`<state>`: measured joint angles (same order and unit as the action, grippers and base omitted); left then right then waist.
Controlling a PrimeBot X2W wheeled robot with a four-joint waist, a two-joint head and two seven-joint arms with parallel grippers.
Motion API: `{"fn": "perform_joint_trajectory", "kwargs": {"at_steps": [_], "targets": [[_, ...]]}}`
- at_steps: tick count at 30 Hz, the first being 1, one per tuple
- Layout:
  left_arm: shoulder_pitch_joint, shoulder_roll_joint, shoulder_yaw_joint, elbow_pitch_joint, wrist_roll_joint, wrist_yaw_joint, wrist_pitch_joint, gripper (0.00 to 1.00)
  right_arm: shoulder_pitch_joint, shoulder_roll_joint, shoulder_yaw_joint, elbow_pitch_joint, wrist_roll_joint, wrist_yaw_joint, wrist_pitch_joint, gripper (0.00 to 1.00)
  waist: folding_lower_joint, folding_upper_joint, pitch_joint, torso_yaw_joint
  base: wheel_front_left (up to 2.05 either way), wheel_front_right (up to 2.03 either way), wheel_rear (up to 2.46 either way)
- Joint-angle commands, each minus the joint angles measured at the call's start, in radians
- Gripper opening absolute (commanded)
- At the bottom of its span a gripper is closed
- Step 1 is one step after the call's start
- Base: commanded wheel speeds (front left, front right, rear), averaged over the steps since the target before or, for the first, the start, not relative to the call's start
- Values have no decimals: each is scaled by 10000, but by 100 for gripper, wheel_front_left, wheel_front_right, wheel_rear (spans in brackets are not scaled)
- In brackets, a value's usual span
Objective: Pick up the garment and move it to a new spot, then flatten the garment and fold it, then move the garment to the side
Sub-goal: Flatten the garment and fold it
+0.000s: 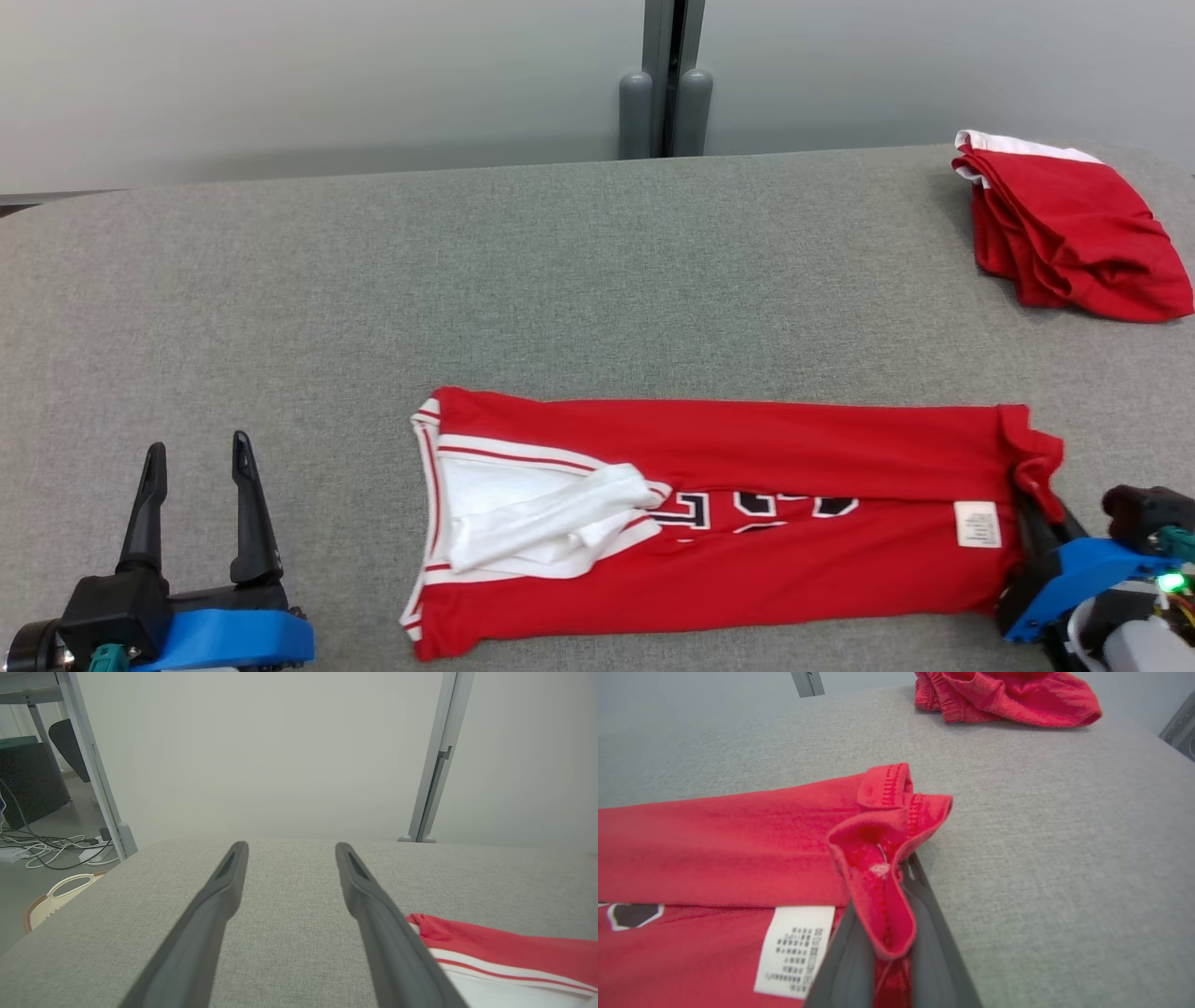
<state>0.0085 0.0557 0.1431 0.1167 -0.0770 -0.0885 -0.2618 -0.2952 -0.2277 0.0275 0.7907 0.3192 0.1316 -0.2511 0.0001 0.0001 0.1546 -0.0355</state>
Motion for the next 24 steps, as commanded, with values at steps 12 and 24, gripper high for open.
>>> {"fn": "perform_joint_trajectory", "kwargs": {"at_steps": [12,24], "targets": [[160,-37,36,-62,163,72,-43,100,184,-1317,-951,-498,-60,-11,22,0,-1,-1,-183,-161,0,0,0],[216,-46,106,10,118,26,-43,100,761,-157,-2,-2887,-51,-8,435,0,-1,-1,-229,-251,0,0,0]]}}
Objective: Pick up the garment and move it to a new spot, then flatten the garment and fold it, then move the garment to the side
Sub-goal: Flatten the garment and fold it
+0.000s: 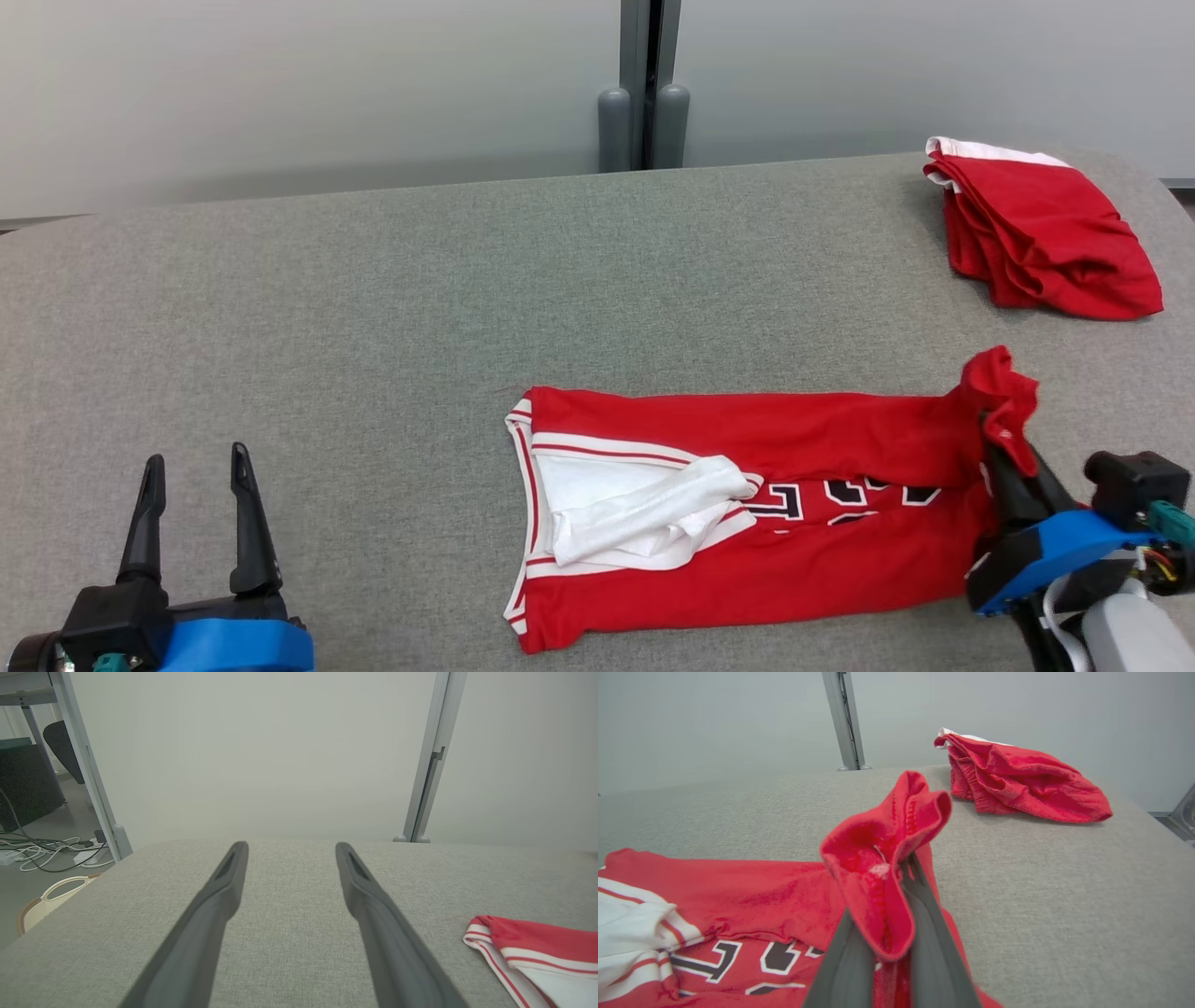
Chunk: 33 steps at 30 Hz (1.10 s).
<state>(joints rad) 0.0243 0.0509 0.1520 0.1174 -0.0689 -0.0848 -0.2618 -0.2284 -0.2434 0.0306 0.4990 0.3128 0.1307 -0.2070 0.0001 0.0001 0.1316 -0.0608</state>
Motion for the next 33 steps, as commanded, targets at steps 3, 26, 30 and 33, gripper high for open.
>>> {"fn": "perform_joint_trajectory", "kwargs": {"at_steps": [3,26,30,33], "targets": [[-16,0,-59,-2,35,5,-43,100,154,313,405,-619,-81,2,208,0,-1,-1,55,30,0,0,0],[-648,-2,-546,284,-87,-14,-43,100,-945,1911,3613,-1281,144,4,536,0,-1,-1,471,650,0,0,0],[-723,-3,-604,323,-85,-21,-43,100,-1159,1936,4145,-1050,543,4,380,0,-1,-1,495,746,0,0,0],[-765,-3,-645,353,-71,-25,-43,100,-1277,1927,4586,-884,918,4,266,0,-1,-1,509,810,0,0,0]]}}
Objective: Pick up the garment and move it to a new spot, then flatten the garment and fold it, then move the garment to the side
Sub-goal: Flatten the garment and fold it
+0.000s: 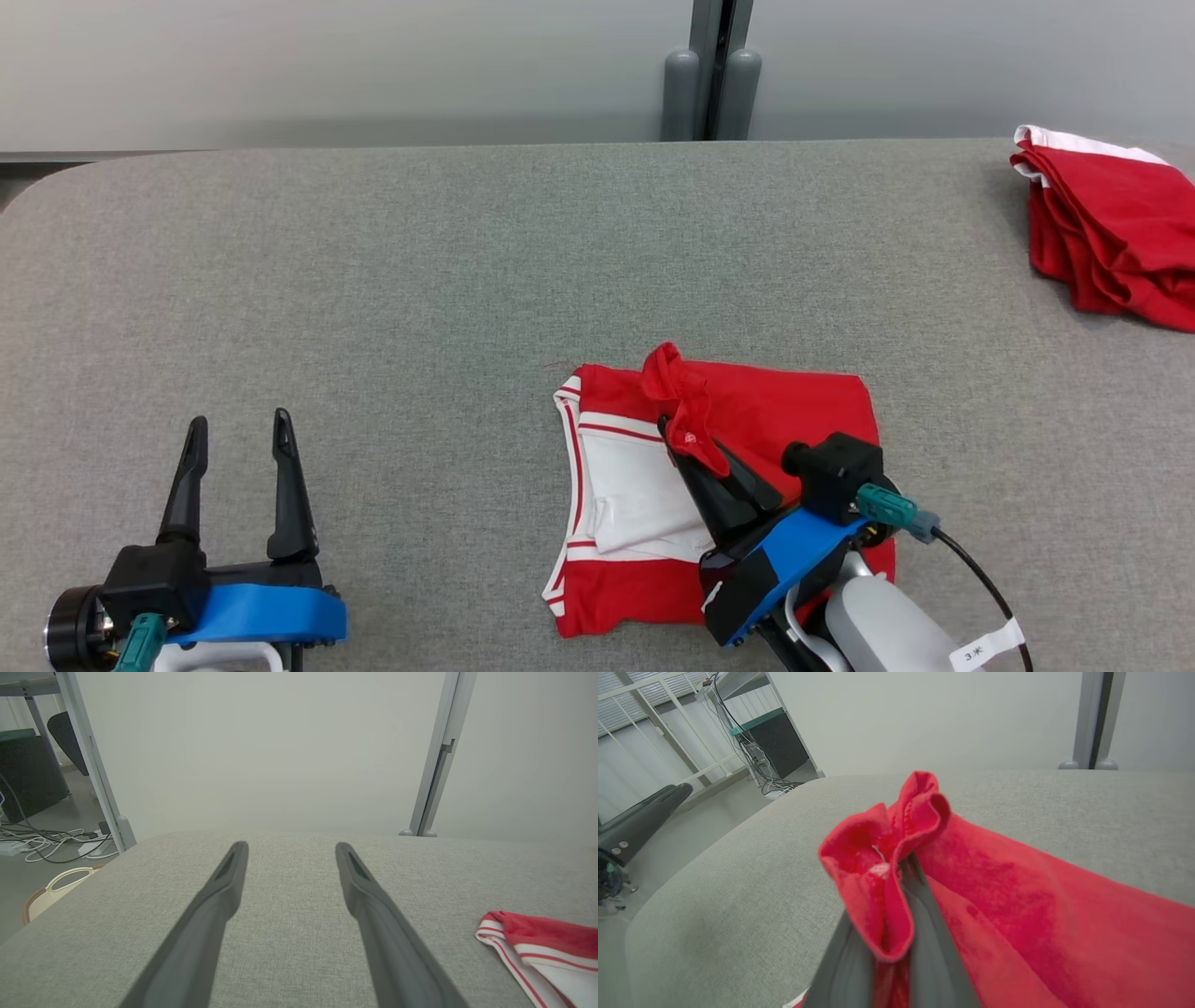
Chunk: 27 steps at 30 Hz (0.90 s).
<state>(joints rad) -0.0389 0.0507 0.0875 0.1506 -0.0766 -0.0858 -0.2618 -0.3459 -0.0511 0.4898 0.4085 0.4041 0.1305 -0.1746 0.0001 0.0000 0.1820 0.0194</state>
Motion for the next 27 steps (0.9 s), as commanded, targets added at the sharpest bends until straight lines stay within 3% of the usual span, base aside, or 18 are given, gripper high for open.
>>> {"fn": "perform_joint_trajectory", "kwargs": {"at_steps": [1,9,10,11,18,27], "targets": [[-148,-1,-15,31,6,-15,-43,100,-162,4,109,84,87,5,-105,0,-1,0,9,25,0,0,0],[-204,-2,-117,102,-92,-11,-43,100,-623,7,869,832,836,5,-490,0,-1,0,12,113,0,0,0],[-210,0,-128,112,-98,-9,-43,100,-679,6,891,929,870,5,-533,26,-1,0,8,114,0,0,0],[-211,-2,-137,122,-103,-3,-43,100,-734,11,962,988,952,5,-576,100,-1,0,5,111,0,0,0],[-90,0,-168,142,-193,64,-43,100,-988,-2,492,960,456,5,-855,100,-1,0,-141,-118,0,0,0],[55,0,-209,70,-101,25,-43,100,318,-502,-2675,-1274,-1330,5,-910,100,-1,0,-440,-577,0,0,0]]}}
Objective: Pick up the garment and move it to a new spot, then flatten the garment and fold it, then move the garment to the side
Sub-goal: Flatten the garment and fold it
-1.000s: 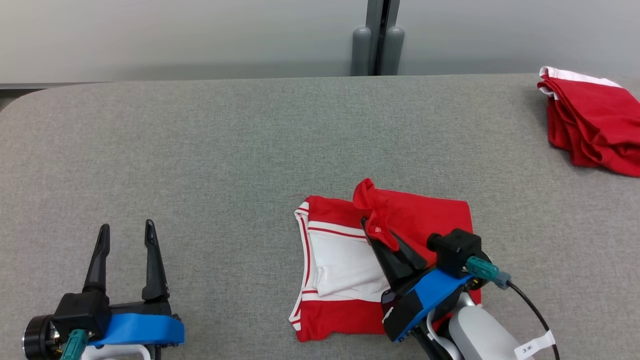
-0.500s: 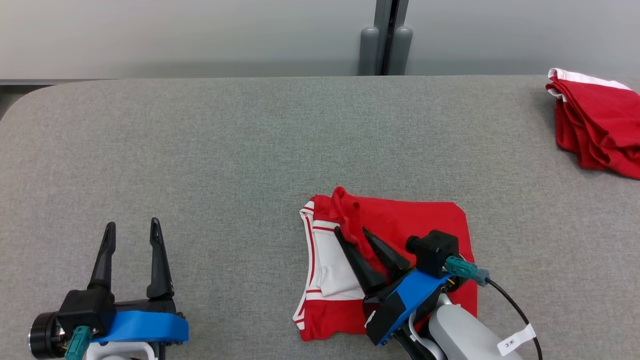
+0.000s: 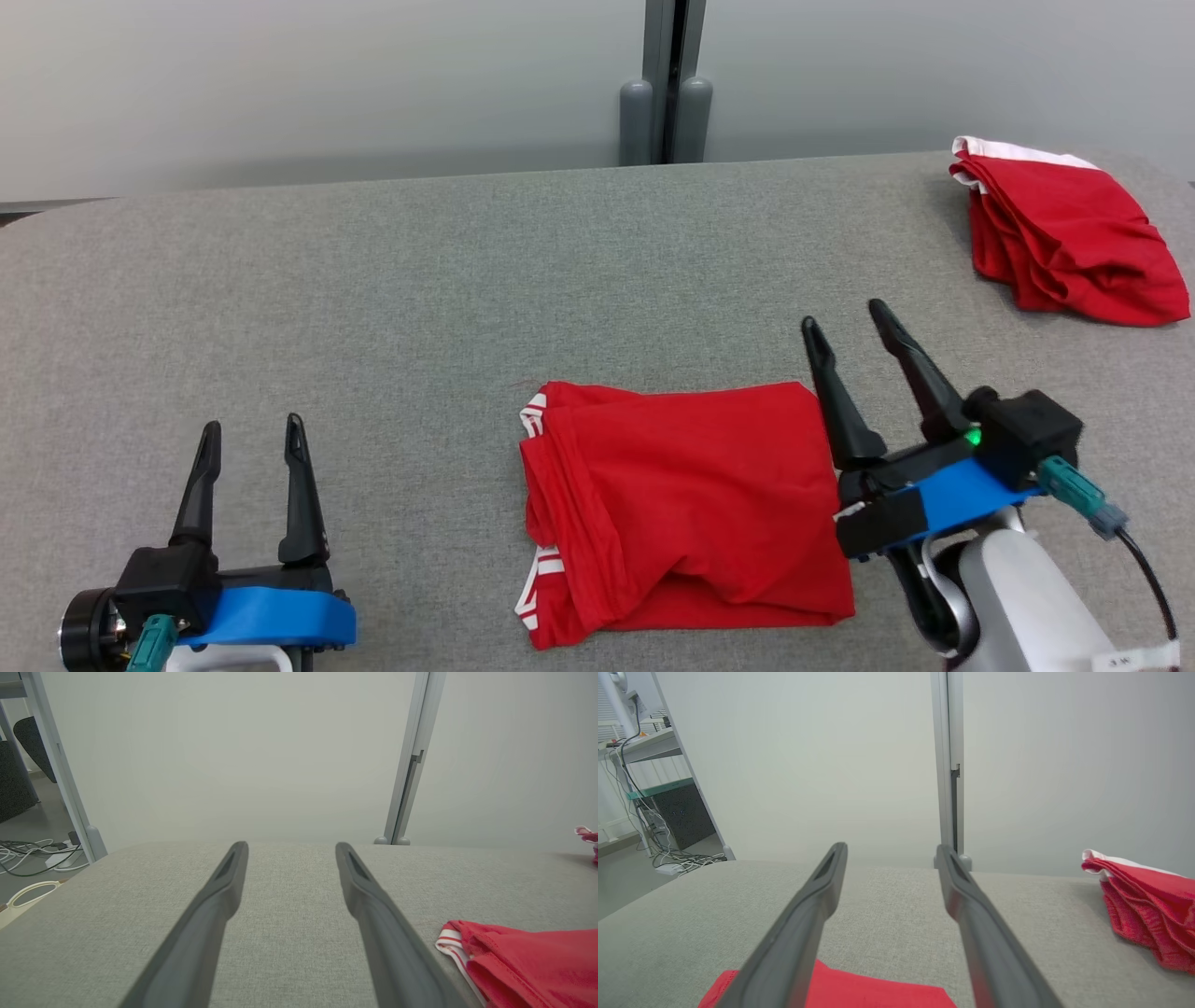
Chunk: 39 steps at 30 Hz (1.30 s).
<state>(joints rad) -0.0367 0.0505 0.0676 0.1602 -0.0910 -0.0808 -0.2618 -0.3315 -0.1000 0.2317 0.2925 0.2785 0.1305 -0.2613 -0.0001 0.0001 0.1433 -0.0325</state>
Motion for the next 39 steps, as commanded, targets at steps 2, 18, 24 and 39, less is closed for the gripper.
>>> {"fn": "perform_joint_trajectory", "kwargs": {"at_steps": [2,18,24,39], "targets": [[50,3,-50,-14,63,-51,-43,100,579,-87,-634,-554,-314,5,-44,100,1,-1,-106,-102,0,0,0],[498,3,-31,20,143,-72,-43,100,3240,386,-2125,-1560,-834,4,-48,100,1,-1,-589,-324,0,0,0],[535,1,-243,50,90,-160,-43,100,3288,446,-2157,-1484,-876,5,-48,100,1,-1,-644,-337,0,0,0],[236,220,-3833,1198,-768,-494,-43,100,2870,488,-1966,-1301,-902,4,-49,100,1,-1,-418,-395,0,0,0]]}}
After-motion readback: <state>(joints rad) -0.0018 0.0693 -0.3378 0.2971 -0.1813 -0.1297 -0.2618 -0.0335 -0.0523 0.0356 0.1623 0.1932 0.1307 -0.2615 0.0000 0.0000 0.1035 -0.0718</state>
